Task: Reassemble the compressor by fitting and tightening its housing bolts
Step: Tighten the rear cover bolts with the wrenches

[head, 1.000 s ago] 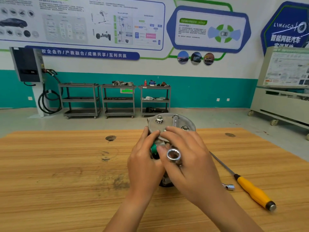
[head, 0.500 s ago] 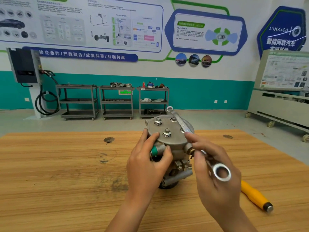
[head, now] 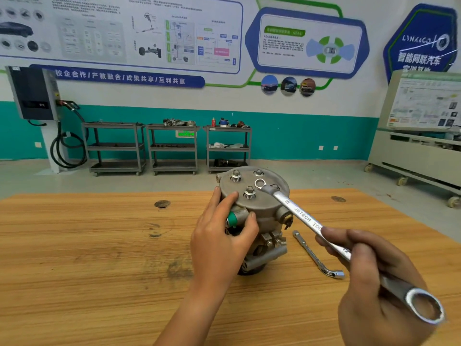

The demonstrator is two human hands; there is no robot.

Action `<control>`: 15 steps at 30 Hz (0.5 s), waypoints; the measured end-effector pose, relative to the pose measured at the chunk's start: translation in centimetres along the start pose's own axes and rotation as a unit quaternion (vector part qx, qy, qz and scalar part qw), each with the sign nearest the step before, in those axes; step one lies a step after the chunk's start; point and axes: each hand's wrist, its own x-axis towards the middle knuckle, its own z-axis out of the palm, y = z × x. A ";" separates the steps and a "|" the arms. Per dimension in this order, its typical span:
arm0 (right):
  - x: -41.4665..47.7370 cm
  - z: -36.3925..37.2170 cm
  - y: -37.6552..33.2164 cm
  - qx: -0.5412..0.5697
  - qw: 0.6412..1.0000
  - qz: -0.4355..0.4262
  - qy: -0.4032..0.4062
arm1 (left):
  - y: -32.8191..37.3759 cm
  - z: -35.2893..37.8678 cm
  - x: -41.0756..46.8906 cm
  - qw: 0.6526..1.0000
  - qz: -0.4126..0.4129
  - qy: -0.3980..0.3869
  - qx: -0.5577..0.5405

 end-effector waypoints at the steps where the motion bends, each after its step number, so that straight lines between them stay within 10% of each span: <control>1: 0.8 -6.8 1.1 0.047 0.999 0.005 0.000 | 0.0 0.0 0.0 1.000 -0.001 -0.002 -0.001; 15: -1.8 -8.1 2.6 0.131 0.990 -0.005 0.044 | 0.1 0.1 0.1 1.000 0.011 -0.003 0.002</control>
